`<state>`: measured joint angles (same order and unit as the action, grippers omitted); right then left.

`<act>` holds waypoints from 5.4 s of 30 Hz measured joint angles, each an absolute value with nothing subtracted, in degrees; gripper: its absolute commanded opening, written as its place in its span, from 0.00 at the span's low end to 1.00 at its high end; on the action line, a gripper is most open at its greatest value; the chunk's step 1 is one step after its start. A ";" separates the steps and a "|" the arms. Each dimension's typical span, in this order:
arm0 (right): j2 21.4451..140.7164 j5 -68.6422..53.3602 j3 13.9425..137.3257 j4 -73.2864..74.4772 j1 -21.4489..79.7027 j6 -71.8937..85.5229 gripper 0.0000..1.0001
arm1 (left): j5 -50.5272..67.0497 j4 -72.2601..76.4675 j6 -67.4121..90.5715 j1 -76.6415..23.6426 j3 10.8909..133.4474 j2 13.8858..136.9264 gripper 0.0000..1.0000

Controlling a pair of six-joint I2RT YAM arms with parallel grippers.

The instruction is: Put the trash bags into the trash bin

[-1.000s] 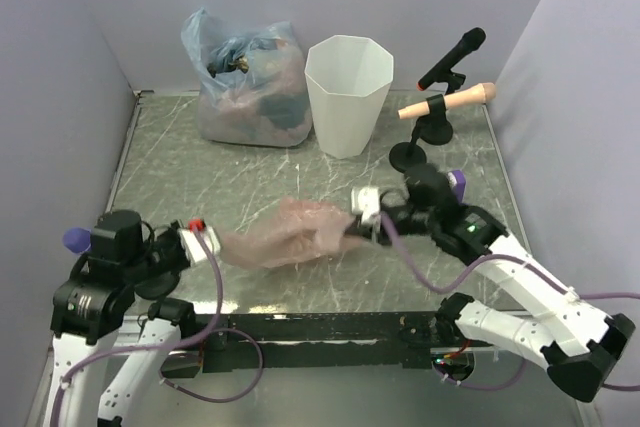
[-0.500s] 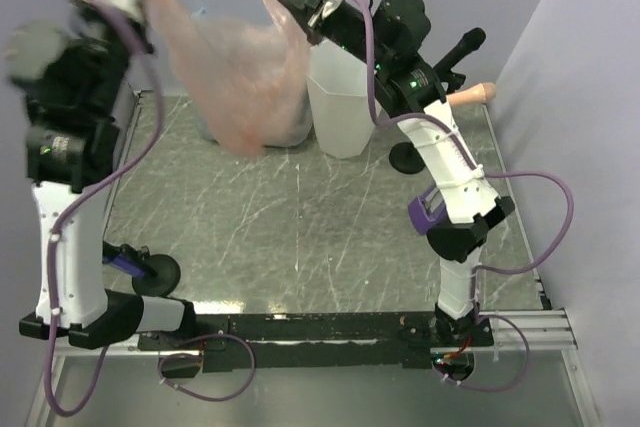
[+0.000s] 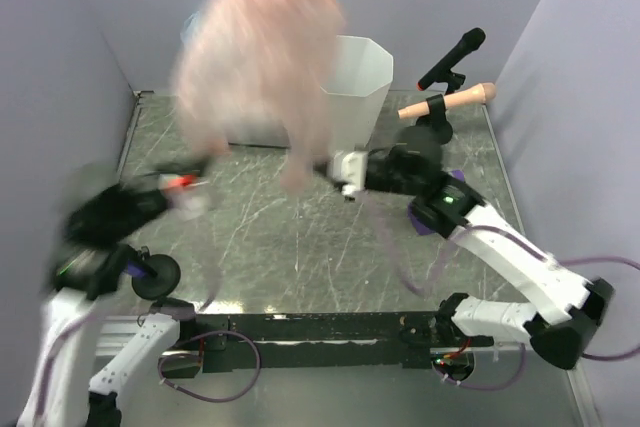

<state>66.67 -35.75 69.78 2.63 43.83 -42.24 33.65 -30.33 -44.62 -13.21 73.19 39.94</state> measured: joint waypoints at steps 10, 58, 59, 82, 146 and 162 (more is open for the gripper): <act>57.67 -44.88 52.07 41.87 36.53 -44.34 0.00 | 32.71 -64.88 -54.04 -14.35 58.02 32.38 0.01; 58.41 -29.26 68.45 12.23 44.31 -29.06 0.00 | 32.77 -48.53 -25.67 -14.94 68.23 36.40 0.01; 60.27 -27.35 70.59 9.78 44.23 -28.21 0.00 | 30.04 -45.74 -23.70 -14.94 69.43 38.30 0.01; 75.11 -25.26 104.12 -25.15 55.31 -42.85 0.00 | 13.63 6.55 -16.86 -14.83 119.39 58.81 0.00; 53.91 -34.11 54.13 35.33 51.42 -50.26 0.00 | 42.02 -58.96 -31.97 -20.45 61.28 37.39 0.01; 56.62 -29.85 69.67 37.04 50.46 -42.65 0.24 | 38.92 -40.84 -13.50 -20.16 63.13 35.83 0.01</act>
<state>56.62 -29.85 69.67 37.04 50.46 -42.65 38.92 -40.84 -13.50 -20.16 63.13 35.83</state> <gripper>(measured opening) 0.229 0.012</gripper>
